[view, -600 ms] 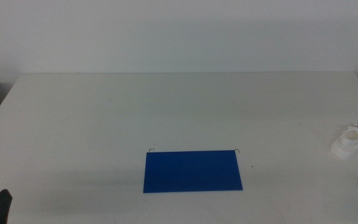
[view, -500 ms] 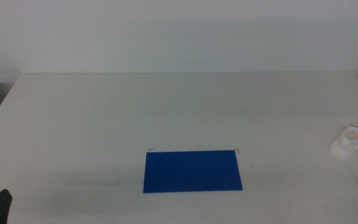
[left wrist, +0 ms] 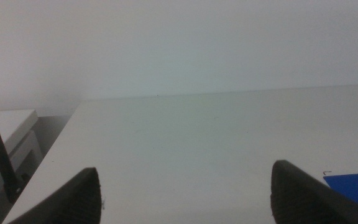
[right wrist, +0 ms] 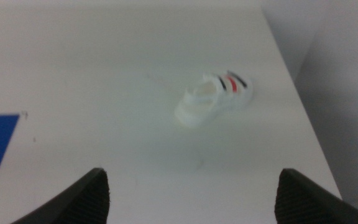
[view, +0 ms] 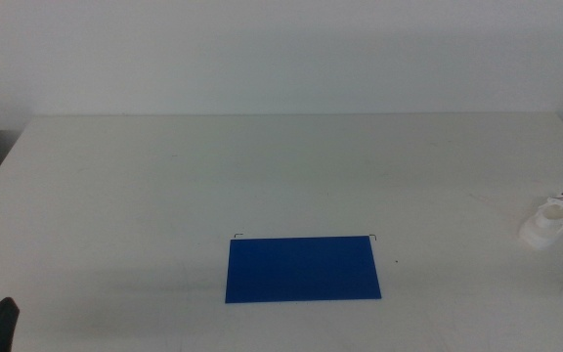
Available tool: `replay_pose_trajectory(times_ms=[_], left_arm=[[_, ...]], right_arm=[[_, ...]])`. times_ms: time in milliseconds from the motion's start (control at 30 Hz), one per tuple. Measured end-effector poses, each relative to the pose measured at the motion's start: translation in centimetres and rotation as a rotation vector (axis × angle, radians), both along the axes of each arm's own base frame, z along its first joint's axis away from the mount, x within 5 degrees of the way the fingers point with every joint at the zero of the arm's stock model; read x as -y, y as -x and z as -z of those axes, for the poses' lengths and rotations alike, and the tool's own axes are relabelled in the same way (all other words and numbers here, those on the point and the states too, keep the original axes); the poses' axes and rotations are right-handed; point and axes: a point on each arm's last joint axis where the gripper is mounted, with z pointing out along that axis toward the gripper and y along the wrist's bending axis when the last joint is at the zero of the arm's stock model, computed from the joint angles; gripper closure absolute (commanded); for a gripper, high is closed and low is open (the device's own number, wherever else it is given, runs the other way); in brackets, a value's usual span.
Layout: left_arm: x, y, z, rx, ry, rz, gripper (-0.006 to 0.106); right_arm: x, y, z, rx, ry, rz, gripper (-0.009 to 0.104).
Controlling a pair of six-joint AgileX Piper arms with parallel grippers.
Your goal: Use one arm to grab the shoe from the table and place it on the mat.
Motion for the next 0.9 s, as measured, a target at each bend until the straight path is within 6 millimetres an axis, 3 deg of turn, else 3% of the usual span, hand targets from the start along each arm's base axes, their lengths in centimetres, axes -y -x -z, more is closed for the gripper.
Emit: replay_pose_trajectory(times_ms=[300,533,733,900], left_arm=[[0.0,0.0,0.0,0.000,0.000,0.000,0.007],[0.0,0.0,0.0,0.000,0.000,0.000,0.007],[0.0,0.0,0.0,0.000,0.000,0.000,0.007],[0.0,0.0,0.0,0.000,0.000,0.000,0.007]], right_arm=[[0.1,-4.7,-3.7,-0.308,-0.028,0.014,0.006],[0.4,-11.6,-6.1,-0.465,-0.103,0.088,0.006],[0.6,-17.8,-6.6,-0.520,-0.299,0.276,0.006],[0.8,-22.4,-5.1,-0.569,-0.408,0.417,0.006]])
